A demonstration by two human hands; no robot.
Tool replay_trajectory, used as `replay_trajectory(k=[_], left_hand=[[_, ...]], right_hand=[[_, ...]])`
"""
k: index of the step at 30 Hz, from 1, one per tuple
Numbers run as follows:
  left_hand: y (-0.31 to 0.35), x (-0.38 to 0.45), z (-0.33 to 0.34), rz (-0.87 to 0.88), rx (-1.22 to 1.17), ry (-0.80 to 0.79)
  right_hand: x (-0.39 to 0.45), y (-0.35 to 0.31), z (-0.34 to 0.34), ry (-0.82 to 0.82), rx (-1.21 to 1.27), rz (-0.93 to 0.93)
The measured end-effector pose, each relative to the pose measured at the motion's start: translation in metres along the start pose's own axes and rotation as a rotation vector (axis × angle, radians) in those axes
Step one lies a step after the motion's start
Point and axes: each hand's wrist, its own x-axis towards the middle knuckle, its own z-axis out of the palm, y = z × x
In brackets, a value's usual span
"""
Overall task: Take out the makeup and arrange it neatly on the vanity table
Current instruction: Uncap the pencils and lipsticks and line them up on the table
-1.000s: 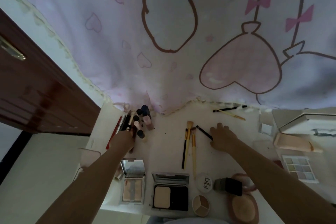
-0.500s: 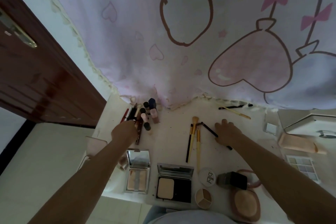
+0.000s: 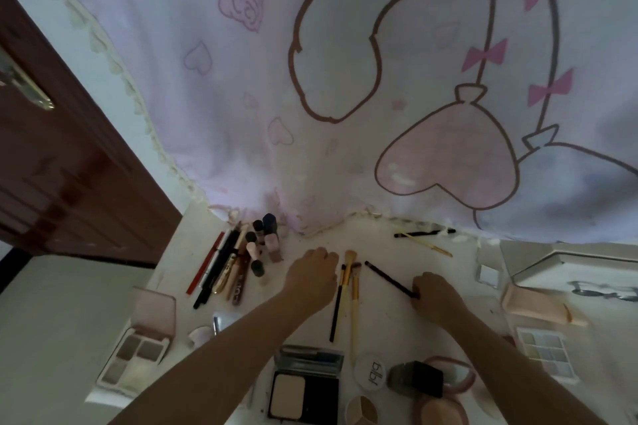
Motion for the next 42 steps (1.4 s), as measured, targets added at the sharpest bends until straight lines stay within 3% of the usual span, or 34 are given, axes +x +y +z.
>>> replay_trajectory(k=[7, 14, 25, 28, 30, 31, 35, 42], left_hand=[[0.03, 0.023, 0.038, 0.063, -0.027, -0.222], [0.045, 0.018, 0.015, 0.17, -0.195, -0.259], [0.046, 0.011, -0.04, 0.332, -0.193, -0.246], [0.017, 0.008, -0.039, 0.176, -0.278, -0.279], [-0.01, 0.002, -0.041, 0.048, -0.231, -0.269], [-0.018, 0.001, -0.042, 0.038, -0.179, -0.265], [0.003, 0.006, -0.045, 0.157, -0.179, -0.181], [0.014, 0.001, -0.046, 0.218, -0.241, -0.138]], right_hand=[[-0.021, 0.006, -0.021, 0.084, 0.282, -0.131], [-0.045, -0.001, -0.059, 0.095, 0.851, -0.225], [-0.055, 0.005, -0.088, 0.056, 1.04, -0.376], [-0.059, 0.038, -0.09, 0.272, 1.204, -0.241], [-0.068, 0.076, -0.1, 0.464, 1.249, -0.11], [-0.071, 0.084, -0.105, 0.48, 1.227, -0.106], [-0.065, 0.044, -0.11, 0.317, 1.132, -0.198], [-0.061, 0.005, -0.108, 0.226, 1.259, -0.277]])
